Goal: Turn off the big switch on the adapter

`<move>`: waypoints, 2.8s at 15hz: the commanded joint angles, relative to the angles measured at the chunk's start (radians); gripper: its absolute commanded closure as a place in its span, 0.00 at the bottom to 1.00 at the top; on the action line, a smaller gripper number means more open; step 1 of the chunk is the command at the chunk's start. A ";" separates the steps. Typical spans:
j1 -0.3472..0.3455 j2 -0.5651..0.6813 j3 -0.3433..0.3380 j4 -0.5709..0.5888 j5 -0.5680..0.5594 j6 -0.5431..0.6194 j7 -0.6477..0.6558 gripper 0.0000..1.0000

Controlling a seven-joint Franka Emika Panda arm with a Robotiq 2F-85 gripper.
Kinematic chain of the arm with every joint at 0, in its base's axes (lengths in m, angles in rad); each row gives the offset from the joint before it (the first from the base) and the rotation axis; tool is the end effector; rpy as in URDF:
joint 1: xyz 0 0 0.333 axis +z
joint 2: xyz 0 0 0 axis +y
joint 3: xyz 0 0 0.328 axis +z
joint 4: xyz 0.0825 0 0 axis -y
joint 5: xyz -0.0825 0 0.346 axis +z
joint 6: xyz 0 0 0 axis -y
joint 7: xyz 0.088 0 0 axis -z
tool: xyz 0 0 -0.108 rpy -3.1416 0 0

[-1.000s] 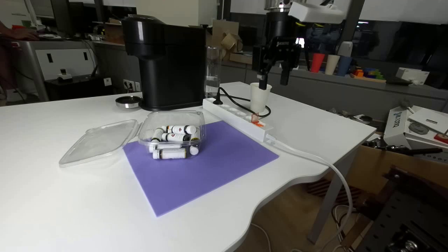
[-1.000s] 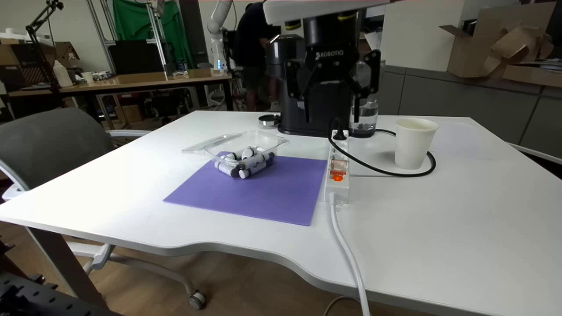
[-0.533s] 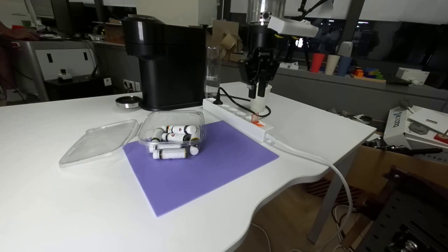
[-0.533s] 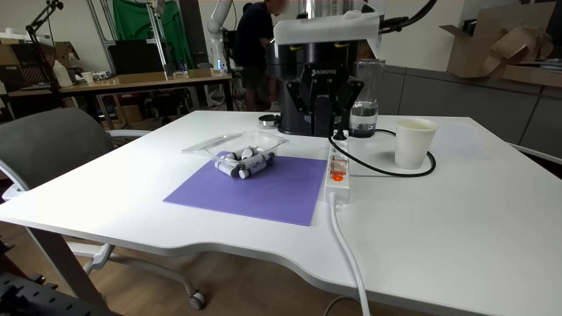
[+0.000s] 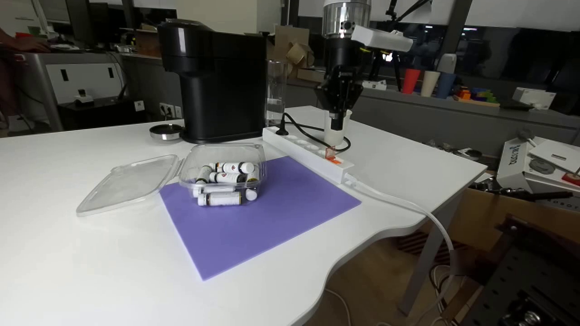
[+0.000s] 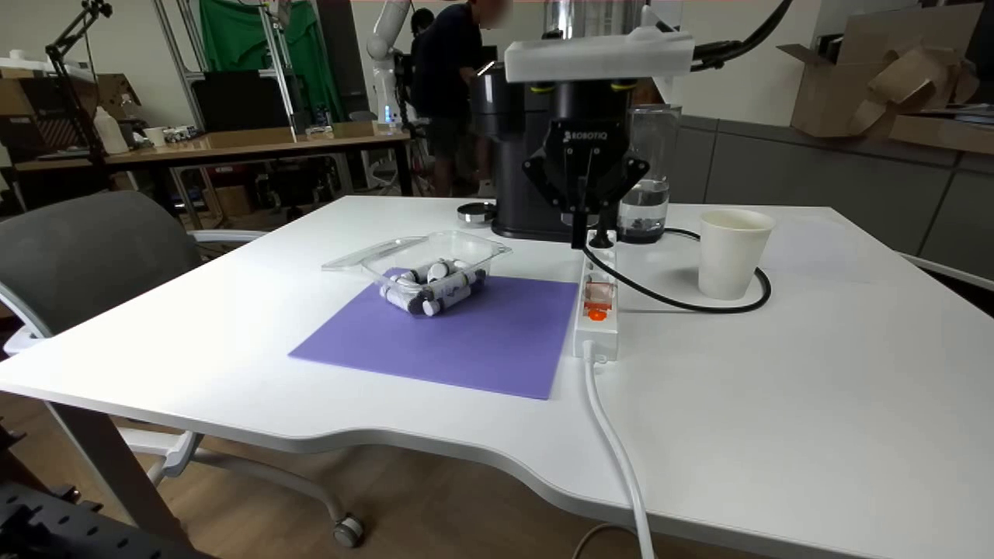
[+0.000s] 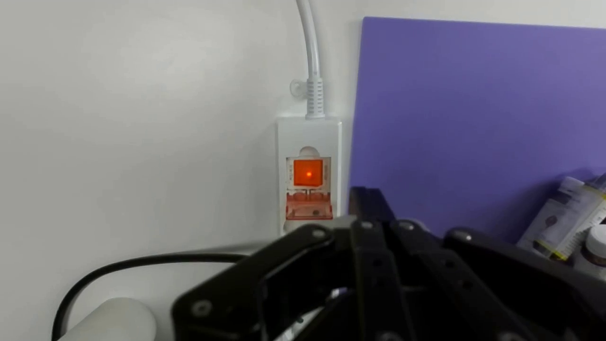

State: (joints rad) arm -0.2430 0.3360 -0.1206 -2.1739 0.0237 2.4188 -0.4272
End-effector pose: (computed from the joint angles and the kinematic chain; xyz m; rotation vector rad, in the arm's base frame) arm 0.5004 -0.1891 0.2706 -3.1265 -0.0783 0.1427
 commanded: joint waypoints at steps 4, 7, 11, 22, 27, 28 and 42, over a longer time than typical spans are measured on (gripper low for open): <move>0.002 -0.001 -0.001 -0.054 -0.049 0.097 0.008 1.00; -0.002 0.010 0.001 -0.082 -0.072 0.147 -0.002 1.00; -0.010 0.035 0.000 -0.105 -0.090 0.210 0.000 1.00; -0.054 0.128 0.011 -0.042 -0.080 0.242 -0.001 1.00; -0.063 0.169 0.020 0.007 -0.080 0.233 0.001 1.00; -0.064 0.175 0.024 0.014 -0.081 0.233 0.001 1.00; -0.048 0.232 0.028 0.038 -0.094 0.251 0.037 1.00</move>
State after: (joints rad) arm -0.2941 0.5279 -0.0800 -2.1595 -0.0560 2.6692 -0.4262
